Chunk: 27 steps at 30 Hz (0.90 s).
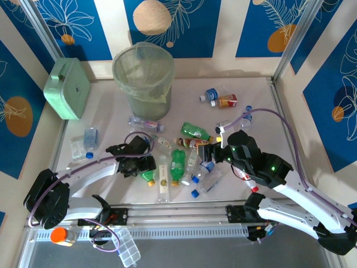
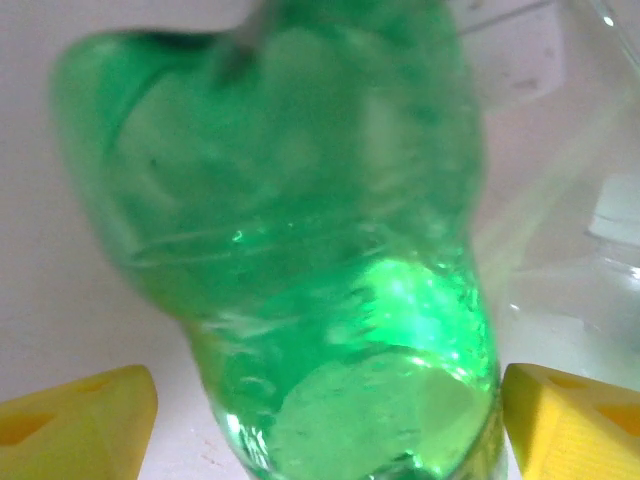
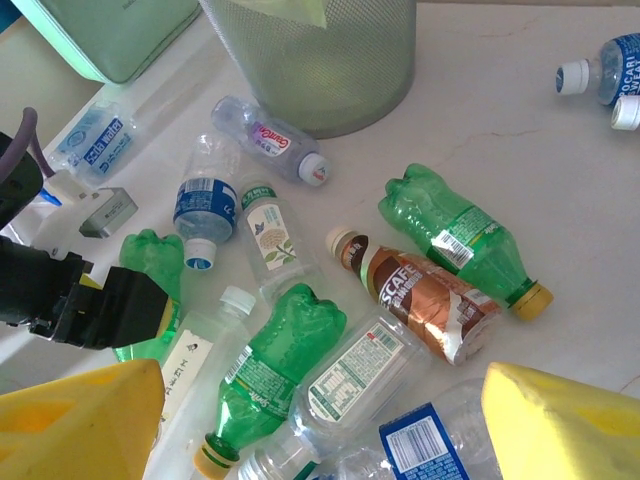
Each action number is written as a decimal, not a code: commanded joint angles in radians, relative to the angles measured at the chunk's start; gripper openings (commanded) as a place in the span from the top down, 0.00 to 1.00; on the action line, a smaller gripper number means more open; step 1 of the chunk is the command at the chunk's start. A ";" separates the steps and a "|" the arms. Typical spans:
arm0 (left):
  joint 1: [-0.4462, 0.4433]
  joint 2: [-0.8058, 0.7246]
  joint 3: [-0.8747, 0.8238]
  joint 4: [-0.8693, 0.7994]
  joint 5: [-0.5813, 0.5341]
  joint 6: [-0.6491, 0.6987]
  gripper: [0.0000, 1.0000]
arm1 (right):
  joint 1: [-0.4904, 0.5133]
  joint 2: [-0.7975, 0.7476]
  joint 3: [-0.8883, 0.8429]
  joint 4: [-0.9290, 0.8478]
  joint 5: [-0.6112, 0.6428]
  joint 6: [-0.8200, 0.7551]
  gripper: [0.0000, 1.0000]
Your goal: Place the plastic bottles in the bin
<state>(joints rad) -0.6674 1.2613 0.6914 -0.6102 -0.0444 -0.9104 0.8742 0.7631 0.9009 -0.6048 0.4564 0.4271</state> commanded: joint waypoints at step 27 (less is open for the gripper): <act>0.085 -0.141 -0.009 -0.065 -0.062 0.062 0.53 | 0.005 -0.005 0.053 0.022 -0.034 -0.014 0.21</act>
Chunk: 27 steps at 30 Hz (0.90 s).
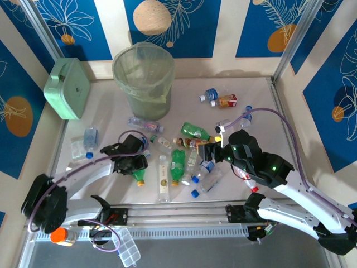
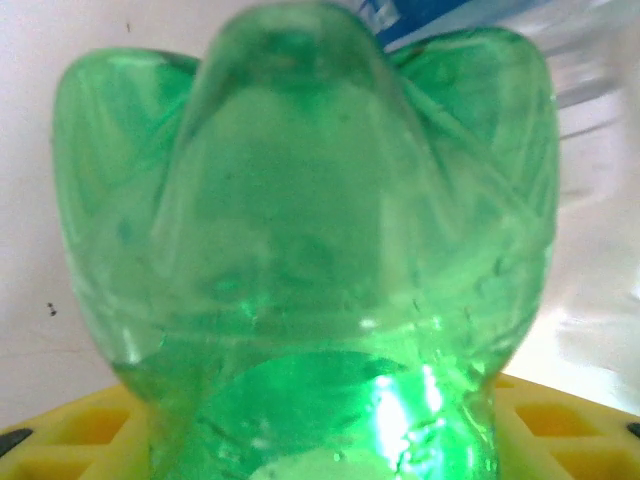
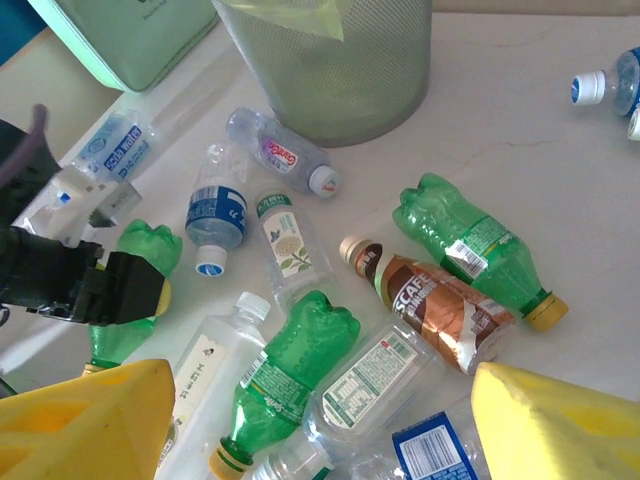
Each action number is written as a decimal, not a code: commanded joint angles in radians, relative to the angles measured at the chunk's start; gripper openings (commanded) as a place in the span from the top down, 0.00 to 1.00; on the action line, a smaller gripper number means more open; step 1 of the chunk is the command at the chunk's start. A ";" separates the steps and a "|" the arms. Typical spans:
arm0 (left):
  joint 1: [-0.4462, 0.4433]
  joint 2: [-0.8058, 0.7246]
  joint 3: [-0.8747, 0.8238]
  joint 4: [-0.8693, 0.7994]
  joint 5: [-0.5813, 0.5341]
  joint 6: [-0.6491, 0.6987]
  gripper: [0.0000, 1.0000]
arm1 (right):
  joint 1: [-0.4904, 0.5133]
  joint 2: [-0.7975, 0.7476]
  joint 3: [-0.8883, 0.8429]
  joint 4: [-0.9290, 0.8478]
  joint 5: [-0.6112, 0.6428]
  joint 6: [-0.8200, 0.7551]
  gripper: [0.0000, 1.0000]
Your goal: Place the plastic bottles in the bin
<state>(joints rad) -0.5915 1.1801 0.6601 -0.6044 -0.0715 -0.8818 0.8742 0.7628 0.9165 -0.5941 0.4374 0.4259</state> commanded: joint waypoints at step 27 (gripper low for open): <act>0.044 0.113 0.956 -0.163 0.203 0.432 0.68 | -0.011 0.112 0.188 -0.001 -0.175 -0.064 0.20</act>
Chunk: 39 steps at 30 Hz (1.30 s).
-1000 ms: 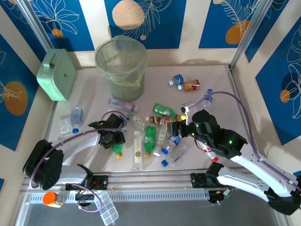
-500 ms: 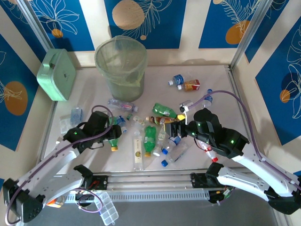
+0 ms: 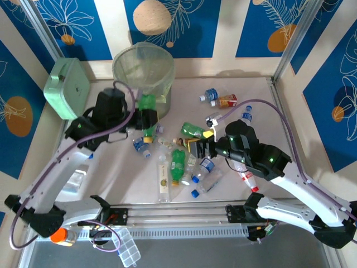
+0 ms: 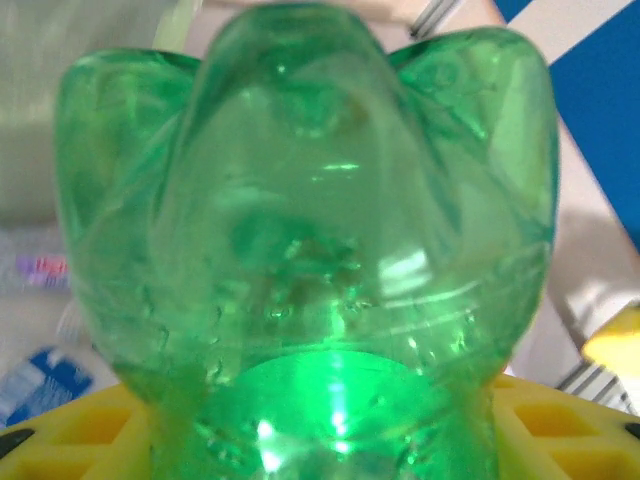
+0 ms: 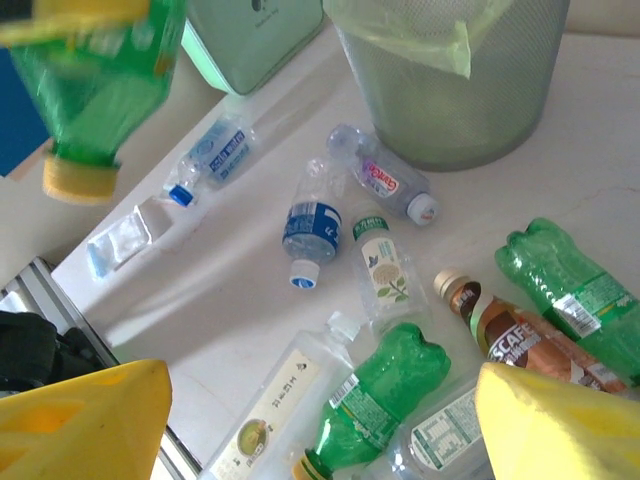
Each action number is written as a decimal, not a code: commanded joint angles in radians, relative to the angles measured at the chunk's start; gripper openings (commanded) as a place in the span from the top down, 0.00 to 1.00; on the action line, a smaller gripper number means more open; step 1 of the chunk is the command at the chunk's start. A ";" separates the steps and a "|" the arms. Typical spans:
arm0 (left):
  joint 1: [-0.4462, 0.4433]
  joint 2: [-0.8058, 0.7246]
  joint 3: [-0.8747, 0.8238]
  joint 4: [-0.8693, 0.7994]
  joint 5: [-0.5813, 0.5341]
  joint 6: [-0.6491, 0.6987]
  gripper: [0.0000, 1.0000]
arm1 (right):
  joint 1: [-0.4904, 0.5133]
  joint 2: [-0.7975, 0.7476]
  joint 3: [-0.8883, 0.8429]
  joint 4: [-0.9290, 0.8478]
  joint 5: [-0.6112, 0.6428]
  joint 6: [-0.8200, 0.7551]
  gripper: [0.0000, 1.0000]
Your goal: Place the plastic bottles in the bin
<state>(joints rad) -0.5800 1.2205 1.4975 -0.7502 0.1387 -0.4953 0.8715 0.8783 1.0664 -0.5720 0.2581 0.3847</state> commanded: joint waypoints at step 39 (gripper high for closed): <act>0.296 1.023 0.894 0.013 -0.116 0.128 0.67 | -0.101 0.058 -0.028 0.013 -0.005 -0.050 0.20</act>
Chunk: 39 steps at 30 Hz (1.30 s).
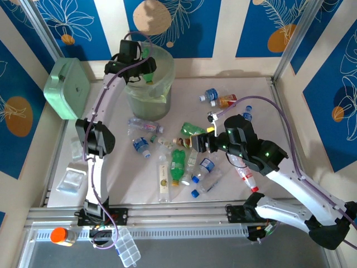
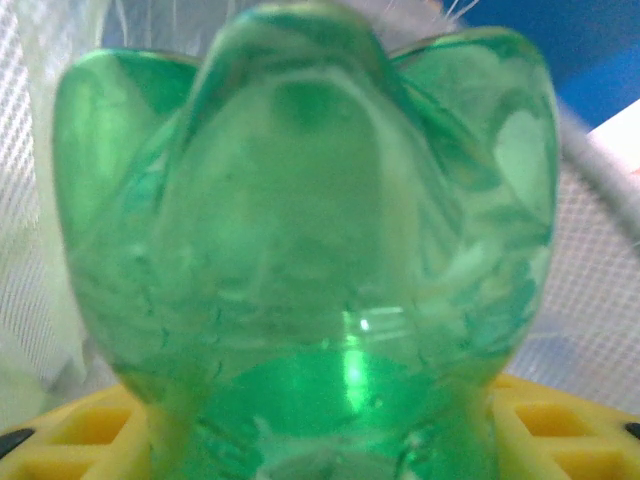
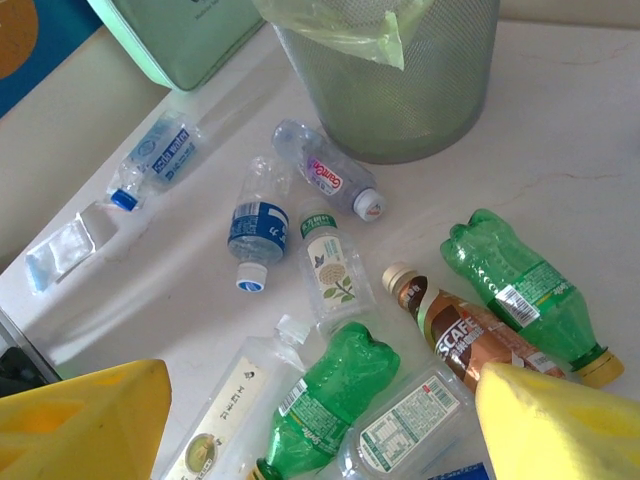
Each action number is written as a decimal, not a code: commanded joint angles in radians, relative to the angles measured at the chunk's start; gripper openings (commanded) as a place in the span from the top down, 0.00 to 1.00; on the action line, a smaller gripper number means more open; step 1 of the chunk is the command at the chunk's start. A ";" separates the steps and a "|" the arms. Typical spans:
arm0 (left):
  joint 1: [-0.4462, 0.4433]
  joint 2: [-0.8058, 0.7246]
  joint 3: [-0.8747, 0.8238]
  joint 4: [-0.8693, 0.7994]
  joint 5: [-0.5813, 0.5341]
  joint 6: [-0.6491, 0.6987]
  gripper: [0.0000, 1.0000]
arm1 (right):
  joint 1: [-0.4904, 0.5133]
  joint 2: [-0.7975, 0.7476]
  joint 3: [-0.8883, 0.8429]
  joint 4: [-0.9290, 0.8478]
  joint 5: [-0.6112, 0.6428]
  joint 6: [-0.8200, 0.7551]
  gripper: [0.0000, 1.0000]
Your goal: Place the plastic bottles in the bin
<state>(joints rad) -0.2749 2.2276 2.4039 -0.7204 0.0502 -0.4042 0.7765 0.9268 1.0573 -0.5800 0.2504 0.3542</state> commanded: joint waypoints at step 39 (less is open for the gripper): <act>-0.098 -0.458 -0.258 -0.044 -0.074 0.016 0.24 | -0.078 0.000 0.107 -0.162 0.108 0.057 0.21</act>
<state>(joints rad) -0.3489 1.8862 2.2105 -0.7837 0.0051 -0.3870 0.7216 0.9146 1.1252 -0.6640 0.3374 0.3531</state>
